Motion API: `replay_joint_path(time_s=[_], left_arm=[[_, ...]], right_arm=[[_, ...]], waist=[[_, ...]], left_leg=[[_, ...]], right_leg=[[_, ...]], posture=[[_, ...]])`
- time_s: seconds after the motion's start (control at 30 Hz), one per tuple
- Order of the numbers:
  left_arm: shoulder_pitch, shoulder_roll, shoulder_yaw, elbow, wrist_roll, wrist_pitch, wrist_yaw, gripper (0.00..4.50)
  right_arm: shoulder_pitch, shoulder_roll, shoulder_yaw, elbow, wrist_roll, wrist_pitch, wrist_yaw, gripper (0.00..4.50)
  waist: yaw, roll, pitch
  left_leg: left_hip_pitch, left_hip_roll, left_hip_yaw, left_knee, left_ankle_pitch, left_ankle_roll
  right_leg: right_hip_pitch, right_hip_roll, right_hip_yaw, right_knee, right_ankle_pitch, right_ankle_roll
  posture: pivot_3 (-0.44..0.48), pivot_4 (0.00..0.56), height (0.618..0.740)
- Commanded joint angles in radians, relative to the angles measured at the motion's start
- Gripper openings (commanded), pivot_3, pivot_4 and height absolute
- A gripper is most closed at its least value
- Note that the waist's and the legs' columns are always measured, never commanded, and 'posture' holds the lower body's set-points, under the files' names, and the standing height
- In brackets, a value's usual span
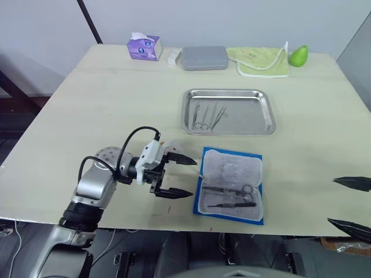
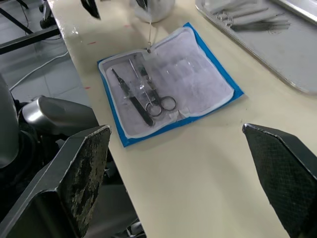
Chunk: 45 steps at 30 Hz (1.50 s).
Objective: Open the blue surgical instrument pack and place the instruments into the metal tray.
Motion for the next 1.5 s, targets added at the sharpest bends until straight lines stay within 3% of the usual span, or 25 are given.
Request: replay_joint_path(time_s=[0.03, 0.93, 1.17, 1.23, 1.43, 1.47, 1.5], left_arm=[[-0.028, -0.037, -0.047, 0.034, 0.065, -0.066, 0.017, 4.48], [-0.091, -0.199, -0.200, 0.296, 0.298, -0.301, 0.095, 4.48], [-0.103, -0.217, -0.201, 0.381, 0.306, -0.343, 0.097, 4.48], [-0.078, -0.208, -0.201, 0.363, 0.304, -0.350, 0.097, 4.48], [-0.046, -0.194, -0.204, 0.335, 0.305, -0.353, 0.102, 4.48], [-0.043, -0.193, -0.204, 0.330, 0.304, -0.350, 0.104, 4.50], [-0.041, -0.191, -0.203, 0.326, 0.303, -0.346, 0.107, 4.50]], right_arm=[[-0.008, -0.005, -0.042, -0.055, 0.037, 0.025, -0.030, 4.50], [-0.074, -0.006, 0.096, -0.130, 0.051, 0.066, -0.152, 4.50], [-0.280, -0.083, 0.372, -0.188, 0.039, 0.167, -0.399, 4.50], [-0.378, -0.118, 0.487, -0.173, 0.065, 0.222, -0.457, 4.50], [-0.709, -0.095, 0.921, -0.072, -0.147, 0.314, -0.566, 4.50], [-0.751, -0.090, 0.982, -0.066, -0.168, 0.331, -0.570, 3.95], [-0.798, -0.078, 1.052, -0.053, -0.212, 0.337, -0.580, 3.73]], waist=[[0.000, 0.000, 0.000], [-0.001, 0.000, -0.001], [-0.003, 0.003, -0.004], [0.000, 0.002, -0.005], [-0.021, 0.002, -0.008], [-0.020, 0.003, -0.008], [-0.022, 0.003, -0.008]], left_leg=[[0.000, 0.000, 0.000, 0.000, 0.000, 0.000], [0.001, 0.000, -0.002, 0.007, 0.000, 0.000], [0.003, 0.000, -0.002, 0.008, 0.000, 0.000], [0.003, 0.000, -0.002, 0.008, 0.000, 0.000], [0.004, 0.000, -0.001, 0.008, 0.000, 0.000], [0.003, 0.000, -0.002, 0.009, 0.000, 0.001], [0.003, 0.000, -0.002, 0.008, 0.000, 0.001]], right_leg=[[0.000, 0.000, 0.000, 0.000, 0.000, 0.000], [0.005, 0.000, -0.001, 0.002, 0.001, 0.000], [0.006, 0.000, 0.000, 0.003, 0.003, 0.002], [0.006, 0.000, -0.001, 0.003, 0.003, 0.002], [0.006, 0.001, 0.001, 0.004, 0.003, 0.002], [0.005, 0.001, 0.001, 0.004, 0.003, 0.001], [0.005, 0.001, 0.001, 0.004, 0.003, 0.001]], posture=[[0.000, 0.150, 0.738], [0.000, 0.150, 0.738], [0.000, 0.150, 0.738], [0.000, 0.150, 0.738], [0.000, 0.150, 0.738], [0.000, 0.150, 0.738], [0.000, 0.150, 0.738]])
